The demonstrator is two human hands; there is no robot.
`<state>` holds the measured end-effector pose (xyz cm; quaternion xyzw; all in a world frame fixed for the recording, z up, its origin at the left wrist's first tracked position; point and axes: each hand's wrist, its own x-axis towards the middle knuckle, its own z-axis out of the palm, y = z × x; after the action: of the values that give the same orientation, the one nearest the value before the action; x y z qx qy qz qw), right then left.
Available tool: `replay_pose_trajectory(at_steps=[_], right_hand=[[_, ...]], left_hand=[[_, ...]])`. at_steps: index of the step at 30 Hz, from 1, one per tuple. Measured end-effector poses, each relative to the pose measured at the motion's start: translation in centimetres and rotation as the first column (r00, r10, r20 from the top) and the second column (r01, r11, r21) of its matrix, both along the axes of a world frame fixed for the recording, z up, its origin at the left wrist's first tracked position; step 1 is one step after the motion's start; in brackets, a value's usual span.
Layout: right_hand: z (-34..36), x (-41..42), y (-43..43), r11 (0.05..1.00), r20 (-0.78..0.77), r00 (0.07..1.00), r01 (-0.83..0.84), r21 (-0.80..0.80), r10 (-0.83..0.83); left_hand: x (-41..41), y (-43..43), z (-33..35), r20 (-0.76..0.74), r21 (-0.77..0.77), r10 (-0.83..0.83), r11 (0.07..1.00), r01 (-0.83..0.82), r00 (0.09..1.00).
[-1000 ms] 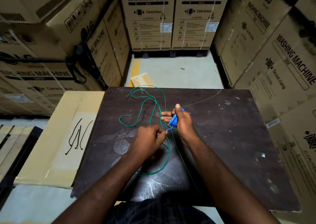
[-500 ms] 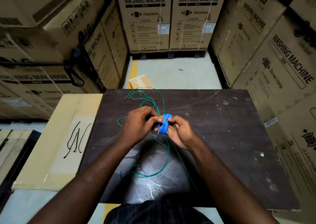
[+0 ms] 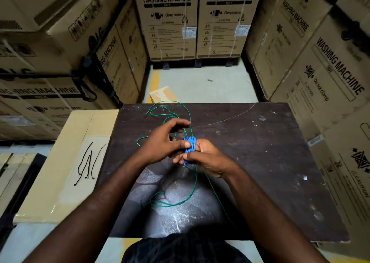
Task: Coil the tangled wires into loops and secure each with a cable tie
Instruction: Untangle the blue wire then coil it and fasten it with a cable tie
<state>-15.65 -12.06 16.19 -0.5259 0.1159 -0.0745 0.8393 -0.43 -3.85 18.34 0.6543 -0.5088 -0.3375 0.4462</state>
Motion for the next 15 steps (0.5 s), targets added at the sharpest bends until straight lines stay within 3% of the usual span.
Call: replay_pose_trajectory(at_steps=[3,9,12,15], right_hand=[[0.4,-0.2,0.0,0.999,-0.014,0.999,-0.049,-0.001,0.049],[0.7,-1.0,-0.6,0.965,-0.008,0.969,-0.247,-0.090,0.248],[0.8,-1.2,-0.6,0.952,-0.014,0.956,-0.292,-0.090,0.292],[0.9,-1.4,-0.8,0.950,-0.003,0.952,-0.305,-0.074,0.305]], left_hand=[[-0.1,0.1,0.3,-0.149,0.076,-0.078,0.993,0.090,0.986],[-0.5,1.4,-0.4,-0.441,0.106,-0.060,0.987,0.118,0.896],[-0.9,1.8,-1.0,-0.516,0.084,-0.050,0.990,0.109,0.855],[-1.3,1.7,-1.0,-0.496,0.092,-0.027,0.992,0.083,0.868]])
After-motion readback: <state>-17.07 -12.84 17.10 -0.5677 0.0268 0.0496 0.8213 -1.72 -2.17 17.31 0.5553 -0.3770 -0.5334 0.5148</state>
